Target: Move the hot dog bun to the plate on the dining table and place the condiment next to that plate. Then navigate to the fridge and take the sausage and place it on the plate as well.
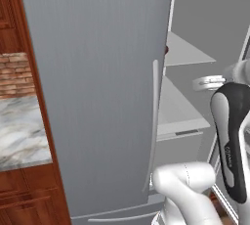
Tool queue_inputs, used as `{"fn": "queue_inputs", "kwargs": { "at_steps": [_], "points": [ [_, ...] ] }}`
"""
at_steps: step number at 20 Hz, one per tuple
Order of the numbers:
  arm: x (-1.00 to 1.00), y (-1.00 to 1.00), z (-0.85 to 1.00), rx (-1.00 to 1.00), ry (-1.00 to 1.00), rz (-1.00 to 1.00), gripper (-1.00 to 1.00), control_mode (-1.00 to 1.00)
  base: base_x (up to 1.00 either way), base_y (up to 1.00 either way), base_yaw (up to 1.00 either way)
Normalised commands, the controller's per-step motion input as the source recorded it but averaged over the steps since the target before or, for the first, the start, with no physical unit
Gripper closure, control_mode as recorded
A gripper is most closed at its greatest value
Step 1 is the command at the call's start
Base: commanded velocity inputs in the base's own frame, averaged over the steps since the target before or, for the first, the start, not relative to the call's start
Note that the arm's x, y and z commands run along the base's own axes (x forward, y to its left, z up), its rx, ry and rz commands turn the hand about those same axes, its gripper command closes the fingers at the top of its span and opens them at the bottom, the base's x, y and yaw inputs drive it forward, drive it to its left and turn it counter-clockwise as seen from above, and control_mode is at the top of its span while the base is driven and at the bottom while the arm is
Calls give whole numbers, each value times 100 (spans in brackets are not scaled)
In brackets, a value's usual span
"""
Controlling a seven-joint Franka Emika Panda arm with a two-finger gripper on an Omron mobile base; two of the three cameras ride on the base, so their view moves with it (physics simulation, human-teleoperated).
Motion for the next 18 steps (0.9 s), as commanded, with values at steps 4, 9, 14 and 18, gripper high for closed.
{"fn": "queue_inputs", "kwargs": {
  "at_steps": [4,9,14,18],
  "points": [
    [37,-11,40,-1,-19,30,-100,-100,0,0,0],
    [37,1,38,-10,-16,31,-100,-100,0,0,0],
    [35,4,24,-2,-1,1,-100,-100,0,0,0],
    [33,0,16,19,6,-5,-100,-100,0,0,0]
  ]
}}
